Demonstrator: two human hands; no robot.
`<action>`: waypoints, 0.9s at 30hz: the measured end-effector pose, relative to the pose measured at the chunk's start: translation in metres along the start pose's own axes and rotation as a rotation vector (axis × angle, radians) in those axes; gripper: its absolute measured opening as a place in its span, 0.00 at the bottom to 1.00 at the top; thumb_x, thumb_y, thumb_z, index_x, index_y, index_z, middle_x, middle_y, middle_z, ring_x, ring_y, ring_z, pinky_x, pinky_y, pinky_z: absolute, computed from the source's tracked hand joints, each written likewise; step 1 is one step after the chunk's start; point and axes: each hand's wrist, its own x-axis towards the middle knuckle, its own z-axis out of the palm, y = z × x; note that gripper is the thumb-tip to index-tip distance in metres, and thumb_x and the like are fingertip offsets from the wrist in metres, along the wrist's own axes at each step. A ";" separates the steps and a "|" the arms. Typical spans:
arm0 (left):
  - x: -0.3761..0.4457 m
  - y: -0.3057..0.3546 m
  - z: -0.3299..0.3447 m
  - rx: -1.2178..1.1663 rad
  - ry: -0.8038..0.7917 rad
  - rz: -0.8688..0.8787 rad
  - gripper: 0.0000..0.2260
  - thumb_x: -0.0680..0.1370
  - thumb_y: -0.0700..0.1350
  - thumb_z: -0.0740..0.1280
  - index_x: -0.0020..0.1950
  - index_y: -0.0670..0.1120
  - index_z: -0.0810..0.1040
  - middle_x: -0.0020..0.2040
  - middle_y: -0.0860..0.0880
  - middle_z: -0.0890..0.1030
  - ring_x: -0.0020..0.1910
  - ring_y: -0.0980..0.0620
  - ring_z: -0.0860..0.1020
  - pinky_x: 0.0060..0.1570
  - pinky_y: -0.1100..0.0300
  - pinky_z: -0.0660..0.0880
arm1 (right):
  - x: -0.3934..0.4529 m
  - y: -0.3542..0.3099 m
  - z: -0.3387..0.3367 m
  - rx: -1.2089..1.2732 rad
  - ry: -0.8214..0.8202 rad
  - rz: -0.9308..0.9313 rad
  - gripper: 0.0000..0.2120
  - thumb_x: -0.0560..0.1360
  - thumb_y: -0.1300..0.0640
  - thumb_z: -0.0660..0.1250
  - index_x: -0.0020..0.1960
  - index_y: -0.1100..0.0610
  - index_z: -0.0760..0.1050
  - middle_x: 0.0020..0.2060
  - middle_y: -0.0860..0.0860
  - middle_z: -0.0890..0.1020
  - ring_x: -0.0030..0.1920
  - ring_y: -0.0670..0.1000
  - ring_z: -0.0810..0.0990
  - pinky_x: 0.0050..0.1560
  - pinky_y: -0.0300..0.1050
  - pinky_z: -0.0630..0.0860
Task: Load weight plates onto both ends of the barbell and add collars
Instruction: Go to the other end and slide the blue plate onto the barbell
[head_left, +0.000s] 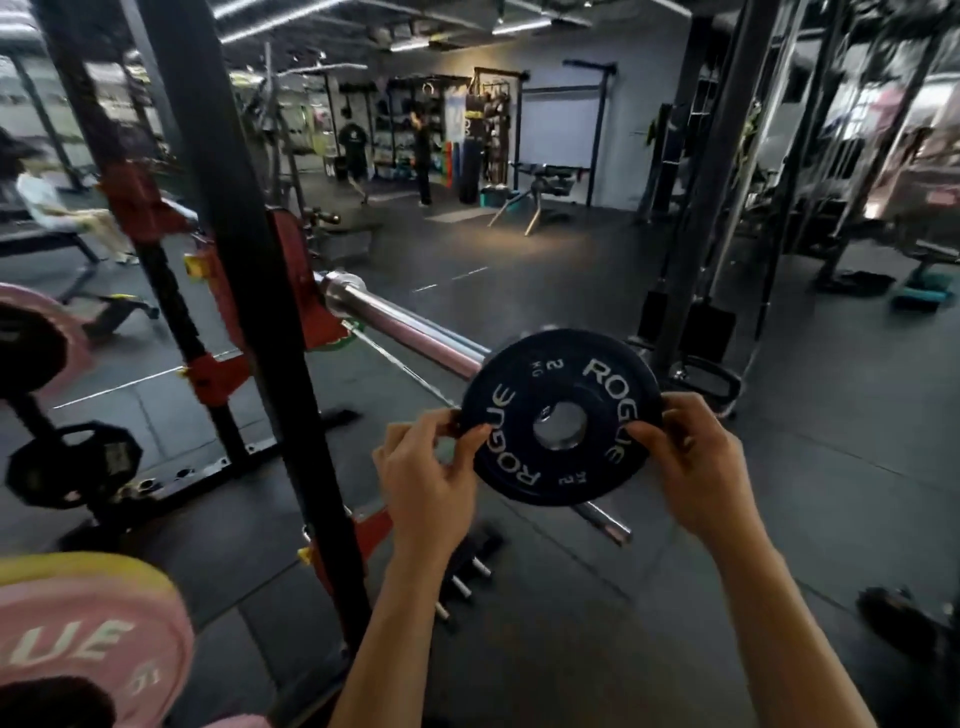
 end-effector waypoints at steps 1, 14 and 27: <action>0.001 0.001 0.007 0.018 0.009 -0.007 0.19 0.75 0.66 0.65 0.50 0.52 0.81 0.41 0.68 0.74 0.47 0.55 0.73 0.50 0.40 0.74 | 0.008 0.007 0.001 0.025 -0.016 -0.010 0.16 0.71 0.39 0.67 0.53 0.48 0.74 0.43 0.47 0.83 0.43 0.49 0.82 0.45 0.56 0.79; -0.029 0.025 0.043 0.329 0.353 -0.045 0.17 0.75 0.62 0.67 0.49 0.49 0.81 0.43 0.64 0.76 0.45 0.58 0.72 0.49 0.42 0.73 | 0.083 0.068 0.037 0.238 -0.368 -0.178 0.10 0.75 0.53 0.71 0.53 0.47 0.72 0.43 0.45 0.82 0.41 0.39 0.79 0.40 0.31 0.72; -0.026 0.033 0.052 0.510 0.443 -0.081 0.15 0.74 0.60 0.68 0.49 0.49 0.82 0.40 0.65 0.76 0.43 0.50 0.76 0.47 0.39 0.74 | 0.112 0.080 0.066 0.385 -0.501 -0.167 0.11 0.75 0.52 0.71 0.53 0.45 0.71 0.44 0.41 0.81 0.42 0.43 0.81 0.41 0.42 0.77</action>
